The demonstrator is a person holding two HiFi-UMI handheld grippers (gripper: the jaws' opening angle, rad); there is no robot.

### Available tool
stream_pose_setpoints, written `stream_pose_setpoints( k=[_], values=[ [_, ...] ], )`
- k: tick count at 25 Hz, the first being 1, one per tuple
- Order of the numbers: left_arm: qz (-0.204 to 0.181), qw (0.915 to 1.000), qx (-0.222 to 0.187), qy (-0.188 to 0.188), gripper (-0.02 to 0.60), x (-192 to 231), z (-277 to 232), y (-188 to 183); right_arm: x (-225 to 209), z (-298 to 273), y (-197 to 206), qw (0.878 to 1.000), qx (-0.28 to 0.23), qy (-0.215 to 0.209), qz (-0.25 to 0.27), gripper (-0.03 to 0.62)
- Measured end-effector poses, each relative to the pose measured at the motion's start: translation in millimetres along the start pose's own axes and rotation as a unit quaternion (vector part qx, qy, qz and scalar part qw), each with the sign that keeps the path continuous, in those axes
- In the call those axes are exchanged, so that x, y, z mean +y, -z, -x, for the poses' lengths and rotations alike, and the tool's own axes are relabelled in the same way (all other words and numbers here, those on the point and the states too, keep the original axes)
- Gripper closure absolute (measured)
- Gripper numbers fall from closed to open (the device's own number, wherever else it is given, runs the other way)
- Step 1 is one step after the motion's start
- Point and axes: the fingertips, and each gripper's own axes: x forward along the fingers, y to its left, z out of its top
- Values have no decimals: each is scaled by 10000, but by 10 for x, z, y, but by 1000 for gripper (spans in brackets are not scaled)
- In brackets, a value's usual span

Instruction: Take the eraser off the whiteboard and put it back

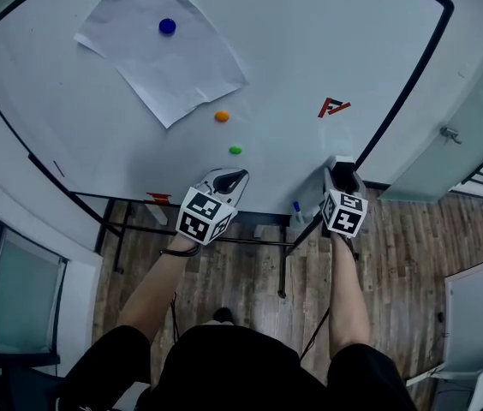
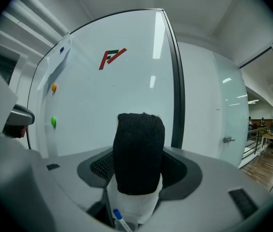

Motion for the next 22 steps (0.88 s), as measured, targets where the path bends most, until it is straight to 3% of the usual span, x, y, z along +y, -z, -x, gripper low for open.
stream_pose_setpoints(
  k=[22],
  values=[
    [492, 9980, -64, -398, 569, -1380, 116, -61, -438, 1041, 524, 9960, 210, -870, 10, 322]
  ],
)
